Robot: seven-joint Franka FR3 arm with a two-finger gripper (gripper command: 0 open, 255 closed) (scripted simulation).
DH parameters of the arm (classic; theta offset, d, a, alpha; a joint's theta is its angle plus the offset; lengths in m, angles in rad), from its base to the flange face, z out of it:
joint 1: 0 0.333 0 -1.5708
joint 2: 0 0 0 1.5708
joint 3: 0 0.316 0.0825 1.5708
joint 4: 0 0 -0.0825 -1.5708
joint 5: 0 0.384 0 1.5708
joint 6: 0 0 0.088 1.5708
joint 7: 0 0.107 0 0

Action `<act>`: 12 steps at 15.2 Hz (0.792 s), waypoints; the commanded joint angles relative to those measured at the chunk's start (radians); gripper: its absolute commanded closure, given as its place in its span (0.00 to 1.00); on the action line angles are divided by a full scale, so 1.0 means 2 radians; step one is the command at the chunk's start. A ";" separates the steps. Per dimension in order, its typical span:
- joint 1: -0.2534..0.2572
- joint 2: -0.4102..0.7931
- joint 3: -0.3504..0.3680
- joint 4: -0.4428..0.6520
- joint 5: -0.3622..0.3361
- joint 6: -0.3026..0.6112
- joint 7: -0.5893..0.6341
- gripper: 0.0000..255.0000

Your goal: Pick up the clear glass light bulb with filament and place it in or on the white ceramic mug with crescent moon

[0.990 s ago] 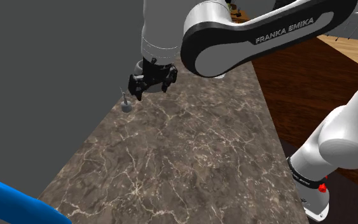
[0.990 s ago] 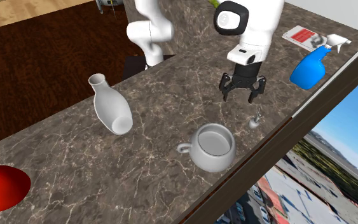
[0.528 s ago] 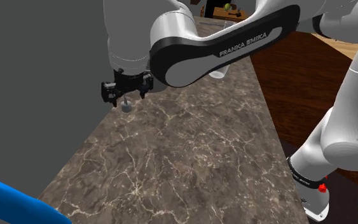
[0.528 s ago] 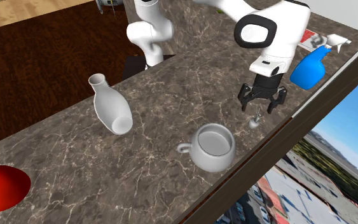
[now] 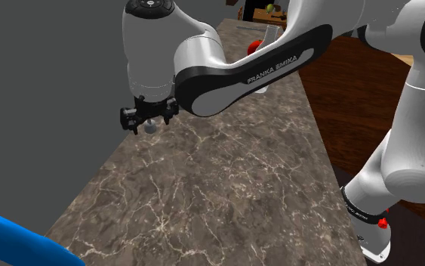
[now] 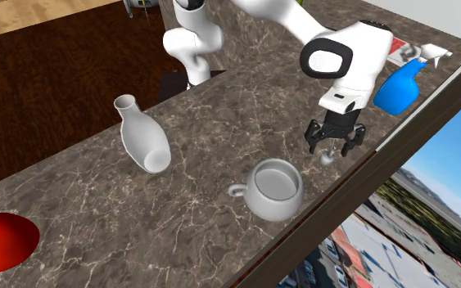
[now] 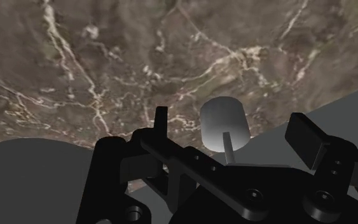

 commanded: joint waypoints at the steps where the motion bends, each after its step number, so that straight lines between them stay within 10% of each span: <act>1: 0.000 0.001 -0.001 0.000 -0.001 0.001 0.001 0.00; 6: 0.000 0.001 -0.001 0.000 -0.001 0.001 0.001 0.00; 7: 0.000 0.001 -0.001 0.000 -0.001 0.001 0.001 1.00; 12: 0.000 0.001 -0.001 0.000 -0.001 0.001 0.000 1.00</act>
